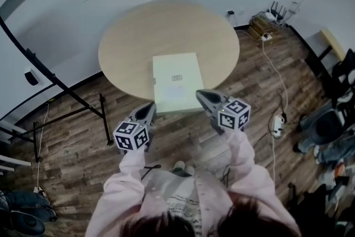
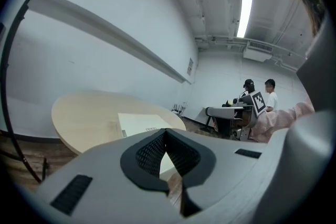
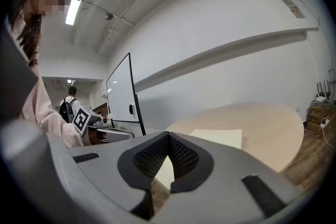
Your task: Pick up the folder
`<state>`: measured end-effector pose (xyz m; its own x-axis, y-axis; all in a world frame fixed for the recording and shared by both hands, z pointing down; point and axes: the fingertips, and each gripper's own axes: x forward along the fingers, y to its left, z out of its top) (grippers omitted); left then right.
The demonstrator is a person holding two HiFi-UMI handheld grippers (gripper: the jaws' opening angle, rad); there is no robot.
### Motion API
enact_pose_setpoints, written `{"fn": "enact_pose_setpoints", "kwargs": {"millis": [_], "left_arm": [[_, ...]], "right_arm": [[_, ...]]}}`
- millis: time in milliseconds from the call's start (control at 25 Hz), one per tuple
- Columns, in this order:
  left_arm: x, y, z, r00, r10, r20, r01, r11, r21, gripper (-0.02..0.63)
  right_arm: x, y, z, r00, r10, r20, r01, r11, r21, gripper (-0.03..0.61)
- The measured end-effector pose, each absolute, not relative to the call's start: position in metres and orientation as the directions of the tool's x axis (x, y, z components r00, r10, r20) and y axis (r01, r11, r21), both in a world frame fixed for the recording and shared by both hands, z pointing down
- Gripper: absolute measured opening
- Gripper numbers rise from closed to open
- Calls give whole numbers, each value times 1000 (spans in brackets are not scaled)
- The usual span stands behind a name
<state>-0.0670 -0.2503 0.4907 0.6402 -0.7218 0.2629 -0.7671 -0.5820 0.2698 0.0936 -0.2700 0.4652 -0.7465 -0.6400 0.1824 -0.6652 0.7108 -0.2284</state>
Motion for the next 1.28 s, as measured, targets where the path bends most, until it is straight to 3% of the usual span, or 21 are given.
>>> {"fn": "enact_pose_setpoints", "kwargs": {"millis": [520,840,1280], "left_arm": [[-67,-266,528,697,-649,306,-709,-559,430,-5],[-65,-269,543,721,-612,324,-679,-533,504,-5],[-73,-272,572,692,-649,315,-654,-381,653,5]], "right_arm": [[91,-282,509,-726,-614,309,-688,658,-306,0],[106,-290,523,-712,-623,323,-700,597,-392,0],[135,-298,555,-708,-595,382,-699,510,-502,30]]}}
